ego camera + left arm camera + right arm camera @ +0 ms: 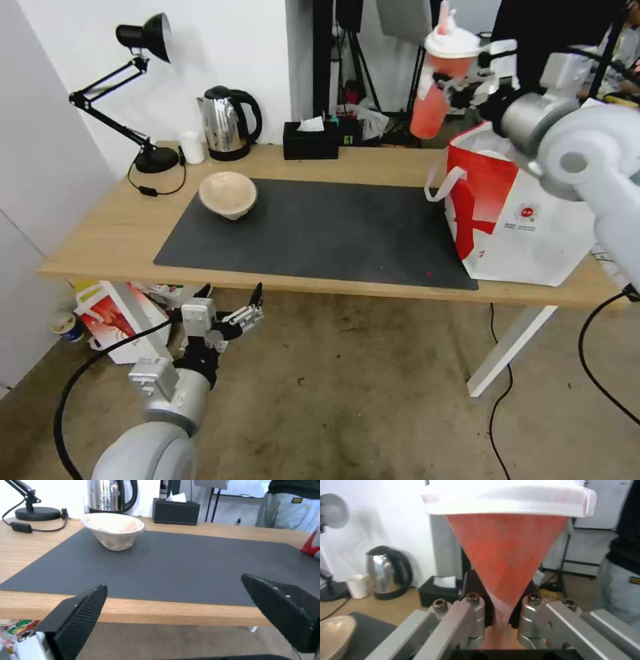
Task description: Pick up the trash from the table and place it into the takeout bag.
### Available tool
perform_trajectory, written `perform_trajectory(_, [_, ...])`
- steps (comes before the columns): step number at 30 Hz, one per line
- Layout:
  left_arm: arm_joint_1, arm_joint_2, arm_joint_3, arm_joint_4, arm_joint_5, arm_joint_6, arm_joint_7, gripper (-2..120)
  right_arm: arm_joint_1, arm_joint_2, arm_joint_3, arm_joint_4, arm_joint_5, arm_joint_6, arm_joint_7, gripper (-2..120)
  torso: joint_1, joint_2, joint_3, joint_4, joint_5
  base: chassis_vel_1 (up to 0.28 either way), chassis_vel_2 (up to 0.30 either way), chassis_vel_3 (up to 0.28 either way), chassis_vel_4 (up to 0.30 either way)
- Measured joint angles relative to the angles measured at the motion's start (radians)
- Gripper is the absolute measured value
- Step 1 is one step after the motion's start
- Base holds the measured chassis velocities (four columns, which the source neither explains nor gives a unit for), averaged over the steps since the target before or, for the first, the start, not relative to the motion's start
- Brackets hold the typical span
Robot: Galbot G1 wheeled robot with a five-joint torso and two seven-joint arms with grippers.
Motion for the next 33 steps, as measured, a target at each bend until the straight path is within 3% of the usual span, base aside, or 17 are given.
perform_trajectory(13, [0.015,0.002,0.001,-0.011,-0.001,-0.005,0.000,100,-0.017,-0.071,0.041,-0.084,-0.013,0.005,-0.020,6,0.000,0.000,0.000,0.0000,0.0001,0.000,0.000,0.000,0.000])
perform_trajectory(19, [0.017,0.005,-0.004,-0.018,-0.003,-0.005,0.001,100,-0.058,-0.099,0.060,-0.112,-0.085,0.011,-0.032,6,0.000,0.000,0.000,0.0001,0.0000,0.000,0.000,0.000,0.000])
perform_trajectory(33, [0.019,0.000,-0.004,-0.019,-0.004,-0.007,0.003,100,-0.128,-0.102,0.078,-0.212,-0.196,0.084,-0.068,6,0.000,0.000,0.000,0.0001,0.0000,0.000,0.000,0.000,0.000])
